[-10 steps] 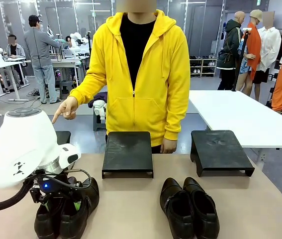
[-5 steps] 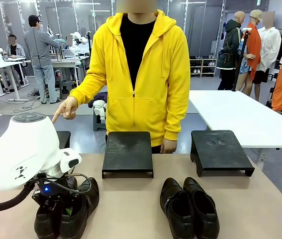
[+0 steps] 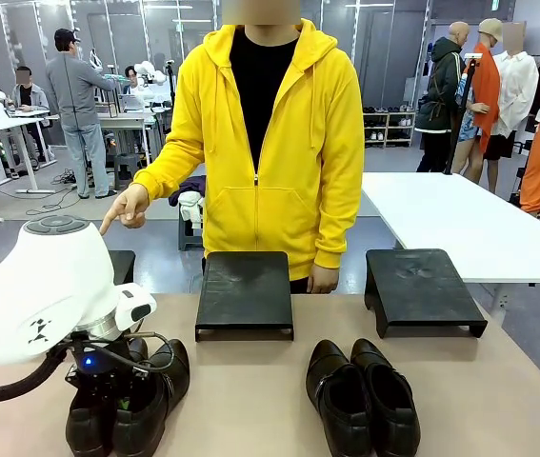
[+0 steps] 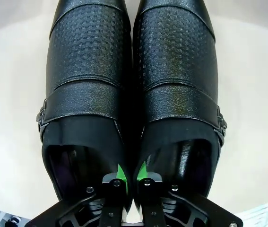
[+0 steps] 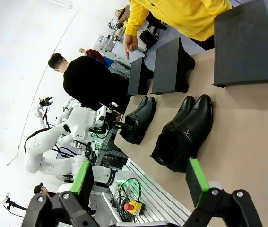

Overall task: Place the shoes on the stand as instructed by the person.
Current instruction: Pick up one pair of Shoes and place it on the Shoes Stand indicated by the person.

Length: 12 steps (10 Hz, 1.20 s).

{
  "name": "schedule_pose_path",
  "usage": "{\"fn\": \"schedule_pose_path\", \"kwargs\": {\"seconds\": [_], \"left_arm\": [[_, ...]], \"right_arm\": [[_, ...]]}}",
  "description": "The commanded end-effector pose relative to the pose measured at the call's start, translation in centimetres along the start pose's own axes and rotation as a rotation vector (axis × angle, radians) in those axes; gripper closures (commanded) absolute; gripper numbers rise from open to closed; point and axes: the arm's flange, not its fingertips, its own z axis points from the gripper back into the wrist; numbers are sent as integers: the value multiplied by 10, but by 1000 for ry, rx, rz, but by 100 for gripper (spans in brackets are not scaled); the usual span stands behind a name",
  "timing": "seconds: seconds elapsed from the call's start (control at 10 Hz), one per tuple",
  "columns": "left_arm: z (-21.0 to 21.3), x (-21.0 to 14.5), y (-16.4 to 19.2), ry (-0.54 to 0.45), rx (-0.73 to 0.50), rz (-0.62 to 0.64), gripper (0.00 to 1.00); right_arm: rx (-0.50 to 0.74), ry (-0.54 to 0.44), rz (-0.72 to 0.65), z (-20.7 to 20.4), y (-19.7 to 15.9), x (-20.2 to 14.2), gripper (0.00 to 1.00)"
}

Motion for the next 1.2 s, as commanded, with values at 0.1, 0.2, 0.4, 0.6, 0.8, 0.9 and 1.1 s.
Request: {"fn": "schedule_pose_path", "kwargs": {"seconds": [0.1,0.2,0.4,0.6,0.8,0.9,1.1], "left_arm": [[6,-66,45,-57,-16,19,100],[31,-60,47,-54,-64,51,97],[87,-46,62,-65,-50,48,97],[126,-34,81,-96,-44,11,97],[144,-27,102,-145,-24,-7,97],[149,-23,114,-174,-11,-18,97],[159,-20,124,-198,-43,-23,97]], "right_arm": [[10,-3,12,1,2,0,0],[10,-3,12,1,2,0,0],[10,-3,12,1,2,0,0],[10,-3,12,1,2,0,0],[10,-3,12,1,2,0,0],[10,-3,12,1,2,0,0],[10,-3,12,1,2,0,0]]}}
